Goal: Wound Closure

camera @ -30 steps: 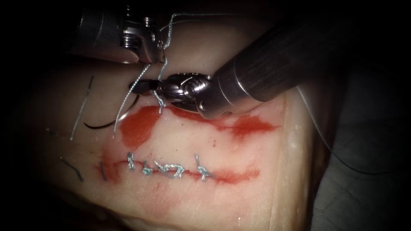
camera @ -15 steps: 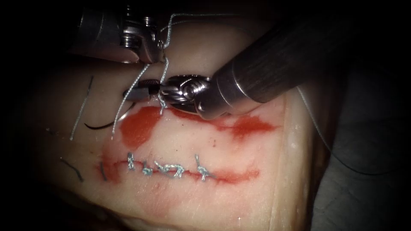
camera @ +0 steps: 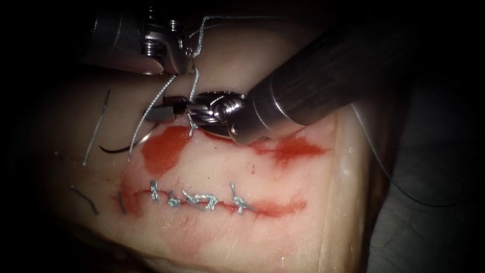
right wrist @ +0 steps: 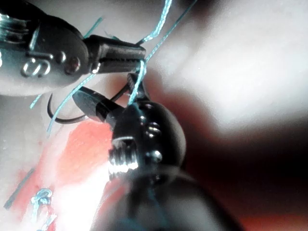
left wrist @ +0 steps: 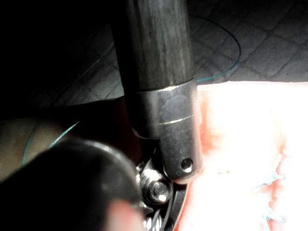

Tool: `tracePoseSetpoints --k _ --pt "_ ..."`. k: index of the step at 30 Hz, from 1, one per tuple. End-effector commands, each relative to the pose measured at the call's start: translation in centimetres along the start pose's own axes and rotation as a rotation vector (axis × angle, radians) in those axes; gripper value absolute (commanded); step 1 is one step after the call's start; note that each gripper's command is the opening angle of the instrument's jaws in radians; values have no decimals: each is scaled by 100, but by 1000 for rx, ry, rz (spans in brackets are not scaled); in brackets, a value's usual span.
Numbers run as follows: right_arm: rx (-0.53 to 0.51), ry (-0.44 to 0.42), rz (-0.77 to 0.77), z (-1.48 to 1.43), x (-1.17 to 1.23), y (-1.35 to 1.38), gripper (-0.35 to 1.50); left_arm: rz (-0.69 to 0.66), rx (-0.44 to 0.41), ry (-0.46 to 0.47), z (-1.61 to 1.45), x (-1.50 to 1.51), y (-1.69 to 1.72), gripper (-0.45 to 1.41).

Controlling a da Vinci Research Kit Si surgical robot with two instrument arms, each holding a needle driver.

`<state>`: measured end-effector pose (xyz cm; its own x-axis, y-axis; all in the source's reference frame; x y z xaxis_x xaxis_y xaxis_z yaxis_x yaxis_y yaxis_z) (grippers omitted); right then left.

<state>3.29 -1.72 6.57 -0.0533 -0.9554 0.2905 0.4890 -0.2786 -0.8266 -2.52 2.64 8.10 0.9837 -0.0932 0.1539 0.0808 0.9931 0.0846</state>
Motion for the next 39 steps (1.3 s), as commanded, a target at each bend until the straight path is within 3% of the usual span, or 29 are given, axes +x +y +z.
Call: tracePoseSetpoints --k 1,3,4,5,6,18,19,21,23,28,31,36,37,39 --pt "-5 -5 0 10 -2 2 76 -1 -2 0 5 -4 4 -45" --pt "-4 -5 30 10 -3 2 42 -1 -2 0 5 -4 4 -45" --pt "-4 -5 36 10 -2 2 4 -1 -2 0 5 -4 4 -45" --pt "-5 -5 54 10 -2 2 -21 -1 -2 0 5 -4 3 -45" --pt "-5 -5 65 10 -2 2 -35 -1 -2 0 5 -4 3 -45" --pt "-26 9 79 -1 -1 -1 -35 0 0 -1 4 -2 5 -45" --pt "-26 10 86 -2 -2 -2 -5 1 -1 -3 4 -1 6 -45" --pt "-32 14 16 -6 -4 -3 78 2 -1 -6 2 1 9 -45" --pt "-47 6 -120 -11 -5 -3 131 4 -1 -11 0 5 12 -45" --pt "-95 -9 -184 -31 -7 -5 145 -25 13 -22 -12 12 17 -45" --pt "-104 -3 -198 -49 -11 -7 145 -70 75 -37 -22 18 18 -45" --pt "-88 -12 -198 -73 -20 -11 145 -144 244 -51 -32 35 15 -45" --pt "-77 -19 -193 -79 -23 -12 145 -163 318 -70 -32 44 12 -45" --pt "-70 -22 -191 -82 -25 -13 145 -175 361 -81 -31 48 11 -45"
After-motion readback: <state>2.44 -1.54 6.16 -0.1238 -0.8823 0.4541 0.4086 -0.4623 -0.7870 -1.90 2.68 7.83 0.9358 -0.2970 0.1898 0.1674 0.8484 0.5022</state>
